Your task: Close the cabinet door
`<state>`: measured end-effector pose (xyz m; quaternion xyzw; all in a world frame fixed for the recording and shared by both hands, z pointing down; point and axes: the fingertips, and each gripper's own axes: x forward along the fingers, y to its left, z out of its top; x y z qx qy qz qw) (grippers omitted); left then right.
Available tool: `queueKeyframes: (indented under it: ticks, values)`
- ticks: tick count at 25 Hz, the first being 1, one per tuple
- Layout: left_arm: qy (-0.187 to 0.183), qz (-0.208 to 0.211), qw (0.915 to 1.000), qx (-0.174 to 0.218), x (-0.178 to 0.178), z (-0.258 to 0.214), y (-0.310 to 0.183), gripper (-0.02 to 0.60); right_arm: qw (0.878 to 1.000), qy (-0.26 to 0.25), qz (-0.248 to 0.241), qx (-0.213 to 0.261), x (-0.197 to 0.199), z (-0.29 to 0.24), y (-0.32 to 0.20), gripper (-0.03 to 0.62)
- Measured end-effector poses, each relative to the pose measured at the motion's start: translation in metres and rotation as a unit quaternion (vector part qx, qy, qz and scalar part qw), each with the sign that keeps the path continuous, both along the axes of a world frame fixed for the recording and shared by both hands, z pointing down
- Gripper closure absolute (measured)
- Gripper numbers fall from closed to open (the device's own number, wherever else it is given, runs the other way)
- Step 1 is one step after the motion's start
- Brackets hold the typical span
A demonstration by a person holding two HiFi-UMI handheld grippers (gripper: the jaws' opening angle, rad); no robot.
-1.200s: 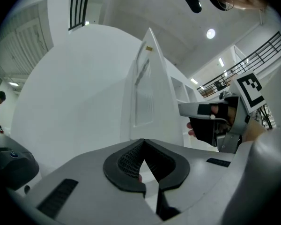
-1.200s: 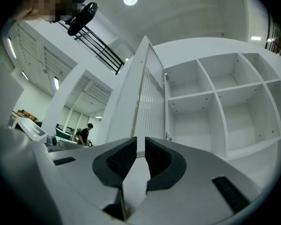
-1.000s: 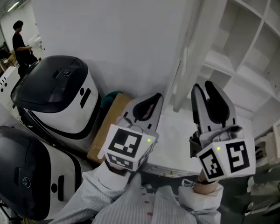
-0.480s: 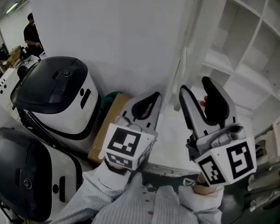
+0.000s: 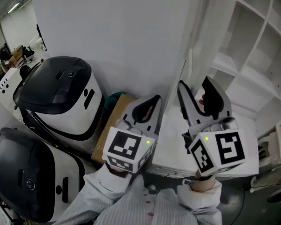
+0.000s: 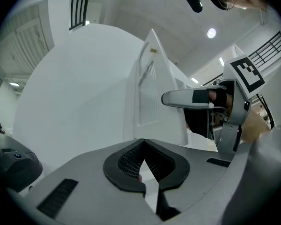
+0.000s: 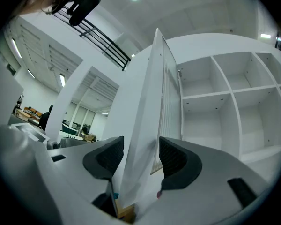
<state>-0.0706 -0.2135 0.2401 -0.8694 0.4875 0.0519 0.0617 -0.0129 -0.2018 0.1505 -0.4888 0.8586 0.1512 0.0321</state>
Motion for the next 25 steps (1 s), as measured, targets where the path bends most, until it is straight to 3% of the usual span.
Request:
queueKeyframes:
  ticks: [5, 18, 25]
  values:
    - [0.0, 0.002, 1.0, 0.0, -0.004, 0.001, -0.003, 0.572, 0.999, 0.028, 0.033, 0.0, 0.0, 0.009, -0.01, 0.399]
    - [-0.005, 0.037, 0.9993, -0.008, 0.008, 0.007, -0.015, 0.571, 0.998, -0.006, 0.066, -0.013, 0.029, 0.011, -0.009, 0.451]
    - [-0.01, 0.077, 0.9968, -0.019, 0.026, 0.016, -0.016, 0.572, 0.995, -0.012, 0.094, -0.02, 0.048, 0.011, -0.008, 0.473]
